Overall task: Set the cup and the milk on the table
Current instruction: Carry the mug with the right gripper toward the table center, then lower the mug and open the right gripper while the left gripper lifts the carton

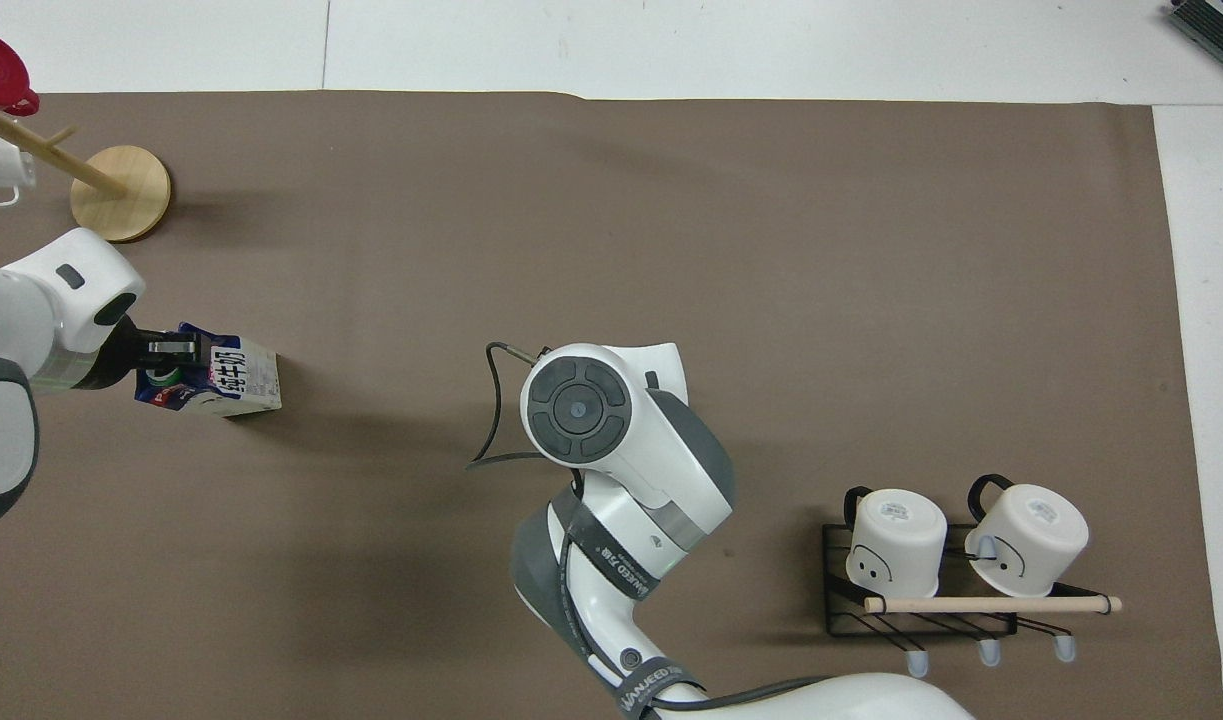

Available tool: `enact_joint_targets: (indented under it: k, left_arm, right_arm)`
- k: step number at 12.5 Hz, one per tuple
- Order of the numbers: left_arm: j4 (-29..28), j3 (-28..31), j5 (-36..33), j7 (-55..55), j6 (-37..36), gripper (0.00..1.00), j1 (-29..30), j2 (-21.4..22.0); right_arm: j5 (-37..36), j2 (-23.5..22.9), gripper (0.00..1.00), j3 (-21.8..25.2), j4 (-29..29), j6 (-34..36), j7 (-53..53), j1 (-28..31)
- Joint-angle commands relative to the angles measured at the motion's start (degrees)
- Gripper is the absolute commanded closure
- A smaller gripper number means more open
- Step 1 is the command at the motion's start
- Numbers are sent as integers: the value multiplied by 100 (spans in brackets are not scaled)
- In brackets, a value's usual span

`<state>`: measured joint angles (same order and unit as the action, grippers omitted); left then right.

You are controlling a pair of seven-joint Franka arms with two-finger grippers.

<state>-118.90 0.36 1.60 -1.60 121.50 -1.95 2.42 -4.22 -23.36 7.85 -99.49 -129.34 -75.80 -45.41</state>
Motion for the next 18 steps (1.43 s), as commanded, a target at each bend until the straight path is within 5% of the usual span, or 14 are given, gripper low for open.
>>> enact_joint_targets:
  k: [1, 5, 6, 7, 9, 14, 18]
  left_arm:
    - [60, 25, -98, 72, -197, 69, -8, 101]
    - [244, 25, -98, 80, -328, 71, -8, 101]
    - [419, 25, -98, 98, -520, 71, -8, 84]
    - [594, 25, -90, 124, -705, 71, -8, 57]
    - [876, 17, -55, 238, -996, 71, -34, 22]
    - [1009, -185, 234, 466, -1234, 71, -104, -13]
    - [1062, -825, 489, 1273, -1269, 71, -113, -22]
  right_arm:
    - [-97, -2, 100, -3, -96, -196, -172, 14]
    - [-27, -11, 100, -3, -97, -179, -172, 23]
    - [-27, -11, 82, -3, -97, -188, -163, 32]
    - [-18, -11, 45, -3, -97, -188, -146, 49]
    - [-18, -19, 2, -3, -88, -135, -137, 111]
    - [113, 94, 0, 15, 193, -47, -119, 181]
    - [544, 717, 0, 24, 193, 381, 195, 418]
